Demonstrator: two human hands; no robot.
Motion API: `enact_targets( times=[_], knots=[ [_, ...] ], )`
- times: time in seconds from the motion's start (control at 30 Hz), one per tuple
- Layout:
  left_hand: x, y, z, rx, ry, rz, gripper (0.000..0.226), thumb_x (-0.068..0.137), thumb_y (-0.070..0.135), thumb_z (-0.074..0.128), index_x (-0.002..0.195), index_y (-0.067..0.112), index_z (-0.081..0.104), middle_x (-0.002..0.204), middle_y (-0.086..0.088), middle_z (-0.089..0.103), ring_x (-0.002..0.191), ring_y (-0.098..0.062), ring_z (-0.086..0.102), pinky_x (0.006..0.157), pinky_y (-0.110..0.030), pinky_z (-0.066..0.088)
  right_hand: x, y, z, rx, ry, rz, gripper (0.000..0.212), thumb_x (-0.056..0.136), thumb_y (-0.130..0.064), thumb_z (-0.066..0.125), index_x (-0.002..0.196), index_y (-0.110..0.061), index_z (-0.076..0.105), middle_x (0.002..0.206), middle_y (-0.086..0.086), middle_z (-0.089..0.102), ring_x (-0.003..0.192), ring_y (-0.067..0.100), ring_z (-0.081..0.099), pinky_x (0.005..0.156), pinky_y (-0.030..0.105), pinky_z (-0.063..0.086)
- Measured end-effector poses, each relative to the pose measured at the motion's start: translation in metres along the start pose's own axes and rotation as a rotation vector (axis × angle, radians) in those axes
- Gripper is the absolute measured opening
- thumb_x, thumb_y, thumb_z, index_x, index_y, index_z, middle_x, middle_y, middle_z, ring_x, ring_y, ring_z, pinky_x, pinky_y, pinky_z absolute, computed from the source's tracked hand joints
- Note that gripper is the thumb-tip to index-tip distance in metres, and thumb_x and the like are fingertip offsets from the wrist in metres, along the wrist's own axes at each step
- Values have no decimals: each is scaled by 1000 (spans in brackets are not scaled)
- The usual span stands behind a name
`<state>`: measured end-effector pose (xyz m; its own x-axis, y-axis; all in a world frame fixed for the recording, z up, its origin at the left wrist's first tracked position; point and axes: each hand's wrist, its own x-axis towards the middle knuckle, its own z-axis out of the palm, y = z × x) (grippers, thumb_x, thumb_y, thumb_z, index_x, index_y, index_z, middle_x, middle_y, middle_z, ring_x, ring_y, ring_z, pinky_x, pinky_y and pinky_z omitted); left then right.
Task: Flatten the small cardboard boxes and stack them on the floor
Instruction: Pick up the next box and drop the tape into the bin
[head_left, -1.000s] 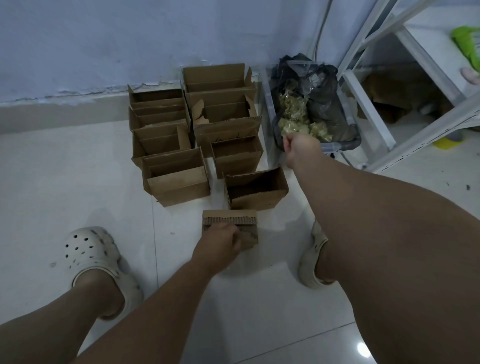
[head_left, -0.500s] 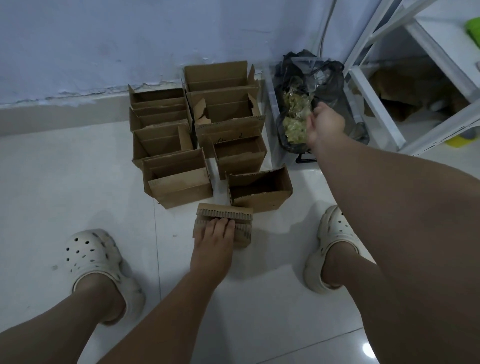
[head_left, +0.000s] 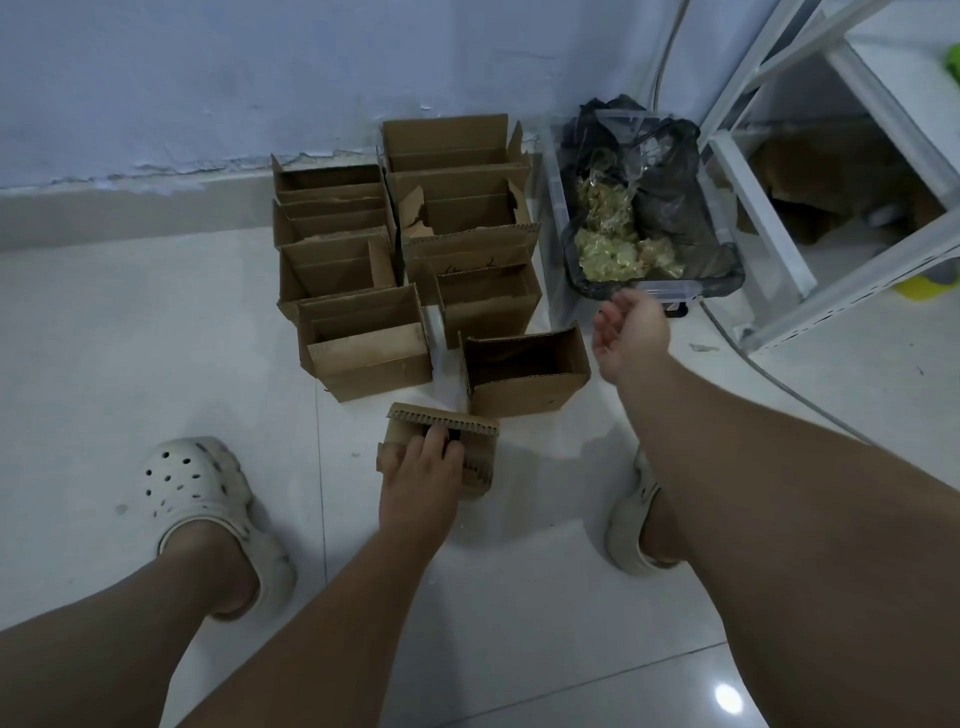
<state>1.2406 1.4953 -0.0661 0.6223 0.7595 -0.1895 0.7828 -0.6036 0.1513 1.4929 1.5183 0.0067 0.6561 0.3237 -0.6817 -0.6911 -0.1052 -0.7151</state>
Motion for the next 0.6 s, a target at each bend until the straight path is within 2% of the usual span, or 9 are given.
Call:
enact_targets(
  times=[0.1, 0.23, 0.33, 0.4, 0.47, 0.53, 0.6],
  knots=[
    [1, -1, -6, 2, -32, -3, 23, 90, 17, 51, 113, 22, 52, 132, 1, 44, 113, -17, 48, 96, -37, 30, -15, 26, 1, -122, -24, 38, 11, 90, -22, 55, 90, -14, 63, 77, -2, 64, 68, 11, 57, 66, 24, 45],
    [0, -6, -15, -13, -70, 32, 22, 92, 14, 48, 113, 19, 53, 149, -4, 32, 120, -20, 49, 100, -35, 30, -33, 49, 4, -419, -135, 37, 11, 90, -22, 58, 85, -15, 64, 72, -3, 64, 60, 9, 55, 56, 23, 40],
    [-4, -5, -27, -68, -95, -9, 19, 91, 11, 49, 109, 15, 51, 146, -10, 34, 114, -25, 52, 94, -33, 38, -45, 61, 2, -743, -238, -93, 10, 91, -18, 56, 84, -17, 63, 79, 1, 62, 69, 14, 55, 65, 27, 44],
    [-8, -3, -36, -140, -102, -57, 20, 90, 7, 50, 110, 11, 48, 140, -13, 39, 104, -28, 57, 81, -34, 47, -56, 70, -5, -935, -287, -148, 10, 91, -15, 54, 94, -16, 64, 87, 2, 62, 81, 17, 58, 76, 31, 50],
    [-12, 0, -43, -256, -98, -79, 20, 91, 10, 48, 110, 10, 45, 132, -13, 46, 100, -28, 56, 74, -33, 46, -68, 79, -14, -1085, -345, -145, 19, 90, -17, 55, 108, -17, 61, 97, 1, 59, 94, 20, 58, 87, 35, 50],
    [-15, 4, -50, -447, -93, -160, 18, 94, 16, 44, 111, 10, 47, 121, -14, 54, 97, -25, 55, 71, -28, 41, -82, 87, -22, -1131, -408, -99, 32, 90, -25, 58, 121, -16, 57, 101, 0, 56, 93, 18, 55, 83, 32, 46],
    [-16, 9, -56, -549, -54, -215, 15, 95, 16, 45, 107, 8, 50, 106, -15, 61, 91, -27, 58, 67, -26, 40, -95, 94, -28, -1076, -428, -47, 40, 92, -34, 57, 129, -17, 55, 110, 0, 56, 94, 16, 52, 82, 30, 41]
  ],
)
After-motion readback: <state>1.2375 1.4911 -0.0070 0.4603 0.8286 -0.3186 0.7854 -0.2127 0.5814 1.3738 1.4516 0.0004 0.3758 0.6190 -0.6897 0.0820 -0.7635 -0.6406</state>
